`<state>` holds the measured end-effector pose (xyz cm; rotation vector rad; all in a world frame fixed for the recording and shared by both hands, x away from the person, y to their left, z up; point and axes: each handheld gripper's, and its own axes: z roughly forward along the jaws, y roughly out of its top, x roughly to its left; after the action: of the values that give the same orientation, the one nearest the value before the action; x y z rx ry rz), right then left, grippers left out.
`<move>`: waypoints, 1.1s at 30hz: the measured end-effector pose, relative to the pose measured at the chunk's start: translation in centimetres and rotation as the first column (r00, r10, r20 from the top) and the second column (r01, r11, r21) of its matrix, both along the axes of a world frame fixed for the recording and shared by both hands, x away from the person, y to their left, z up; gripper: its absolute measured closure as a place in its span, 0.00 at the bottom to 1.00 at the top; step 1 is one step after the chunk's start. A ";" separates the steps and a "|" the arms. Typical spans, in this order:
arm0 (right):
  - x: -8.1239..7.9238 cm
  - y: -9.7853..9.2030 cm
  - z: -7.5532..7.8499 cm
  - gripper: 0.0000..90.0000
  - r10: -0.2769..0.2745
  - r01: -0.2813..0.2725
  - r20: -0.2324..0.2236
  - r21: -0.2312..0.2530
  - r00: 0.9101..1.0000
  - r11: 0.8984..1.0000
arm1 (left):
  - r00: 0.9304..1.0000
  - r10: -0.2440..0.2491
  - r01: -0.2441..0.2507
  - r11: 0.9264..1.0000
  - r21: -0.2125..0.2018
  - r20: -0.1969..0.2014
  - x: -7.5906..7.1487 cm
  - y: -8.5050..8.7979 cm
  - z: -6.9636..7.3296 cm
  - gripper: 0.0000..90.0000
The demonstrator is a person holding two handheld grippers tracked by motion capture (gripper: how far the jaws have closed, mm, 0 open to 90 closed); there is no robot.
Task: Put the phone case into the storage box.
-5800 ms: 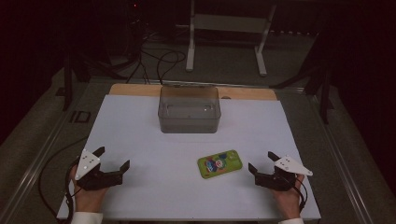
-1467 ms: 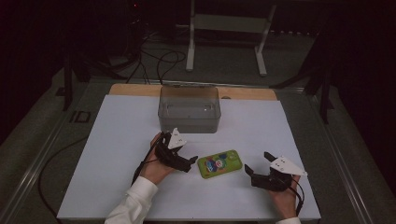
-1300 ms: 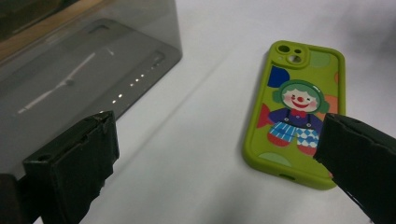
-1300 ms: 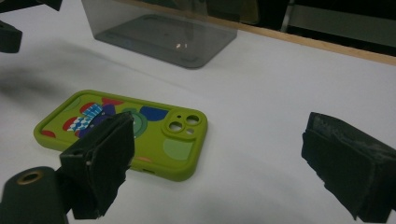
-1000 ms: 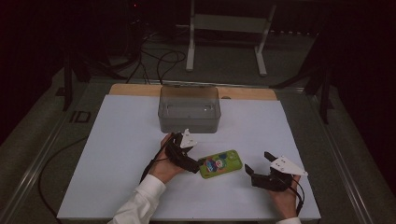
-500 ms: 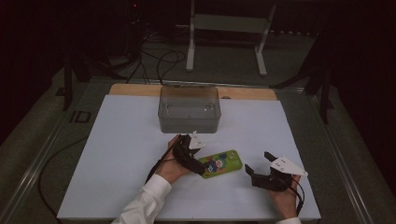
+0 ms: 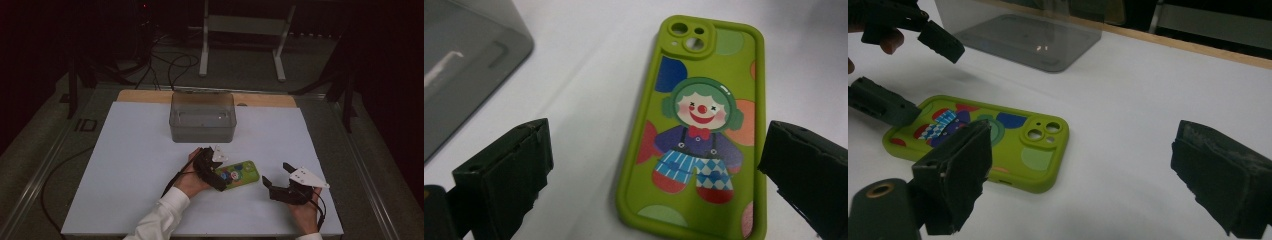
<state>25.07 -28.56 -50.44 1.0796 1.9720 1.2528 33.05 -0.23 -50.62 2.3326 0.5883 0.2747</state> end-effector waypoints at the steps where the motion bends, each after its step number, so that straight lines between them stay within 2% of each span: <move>1: 0.0 0.0 0.0 0.11 0.003 -0.003 0.001 -0.003 1.000 1.000 | 1.000 -0.004 0.005 1.000 0.007 -0.008 0.0 -0.1 -0.1 0.01; 2: 0.0 0.0 0.0 0.11 0.003 -0.003 0.001 -0.003 1.000 1.000 | 1.000 -0.004 0.005 1.000 0.007 -0.008 0.0 -0.1 -0.1 0.01; 4: 0.0 0.0 0.0 0.11 -0.001 0.001 0.001 0.000 1.000 1.000 | 0.999 -0.020 0.021 0.999 0.036 -0.027 0.0 -0.5 -0.3 0.02; 10: 0.0 -0.1 0.0 0.11 -0.002 0.002 0.002 0.000 1.000 1.000 | 0.997 -0.044 0.049 0.995 0.084 -0.065 0.1 -1.2 -0.7 0.04; 14: 0.0 -0.1 0.0 0.11 -0.001 0.001 0.001 0.000 1.000 1.000 | 0.995 -0.051 0.058 0.995 0.084 -0.082 0.2 -1.5 -0.7 0.07; 16: 0.0 -0.1 0.0 0.11 0.001 -0.001 0.001 0.001 1.000 1.000 | 0.993 -0.070 0.079 0.992 0.103 -0.091 0.3 -2.0 -0.6 0.08; 22: 0.0 -0.1 0.0 0.11 0.002 -0.002 0.001 -0.002 1.000 1.000 | 0.991 -0.083 0.098 0.984 0.150 -0.107 0.2 -3.0 -1.1 0.14; 24: 0.0 -0.1 0.0 0.11 0.001 -0.001 0.001 -0.002 1.000 1.000 | 0.989 -0.084 0.103 0.981 0.165 -0.120 0.3 -3.2 -1.2 0.14; 25: 0.0 -0.1 0.0 0.11 0.000 0.000 0.001 0.000 1.000 1.000 | 0.989 -0.078 0.098 0.982 0.160 -0.130 0.4 -3.2 -1.3 0.14; 28: 0.0 -0.1 0.0 0.11 0.001 -0.001 -0.001 -0.003 1.000 1.000 | 0.987 -0.076 0.101 0.980 0.171 -0.144 0.5 -3.4 -1.2 0.14; 33: 0.0 0.0 0.0 0.11 0.004 -0.004 0.001 -0.004 1.000 1.000 | 0.983 -0.079 0.113 0.972 0.206 -0.165 0.8 -3.7 -1.0 0.14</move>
<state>25.09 -28.58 -50.49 1.0728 1.9760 1.2507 33.87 -3.96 -51.64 2.6003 0.5406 0.1154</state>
